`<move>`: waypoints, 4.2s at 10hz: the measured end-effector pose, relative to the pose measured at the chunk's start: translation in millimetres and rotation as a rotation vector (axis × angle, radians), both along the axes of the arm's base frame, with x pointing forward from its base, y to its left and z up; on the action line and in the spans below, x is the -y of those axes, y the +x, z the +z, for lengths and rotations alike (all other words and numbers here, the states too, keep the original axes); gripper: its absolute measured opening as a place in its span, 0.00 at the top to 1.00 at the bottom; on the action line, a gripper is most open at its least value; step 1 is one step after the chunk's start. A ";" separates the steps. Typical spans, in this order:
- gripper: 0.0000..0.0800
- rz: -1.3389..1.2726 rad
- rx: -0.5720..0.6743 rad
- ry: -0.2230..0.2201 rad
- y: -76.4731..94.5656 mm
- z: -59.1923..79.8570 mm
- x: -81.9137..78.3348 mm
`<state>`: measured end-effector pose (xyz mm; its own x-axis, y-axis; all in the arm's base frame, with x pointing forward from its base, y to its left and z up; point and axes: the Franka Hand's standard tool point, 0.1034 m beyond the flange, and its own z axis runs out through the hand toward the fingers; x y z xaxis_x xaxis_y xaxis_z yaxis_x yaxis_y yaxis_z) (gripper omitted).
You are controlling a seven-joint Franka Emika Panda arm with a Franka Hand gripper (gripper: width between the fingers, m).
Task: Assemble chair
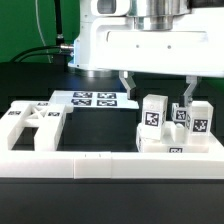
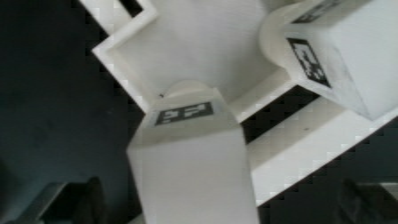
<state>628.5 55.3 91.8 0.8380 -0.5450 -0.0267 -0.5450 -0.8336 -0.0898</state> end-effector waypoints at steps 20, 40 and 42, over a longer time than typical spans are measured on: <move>0.19 1.513 0.063 -0.088 -5.4 -5.6 0.3; 0.64 0.540 0.017 -0.078 -3.1 -13.3 0.8; 0.64 0.445 0.012 -0.076 -3.2 -13.4 1.1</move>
Offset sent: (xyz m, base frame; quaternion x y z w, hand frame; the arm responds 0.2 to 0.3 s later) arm 0.0000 0.0000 0.0000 0.0000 0.0000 -0.1296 0.9916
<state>625.4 54.2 78.3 0.9912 -0.1317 0.0103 -0.1315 -0.9911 -0.0231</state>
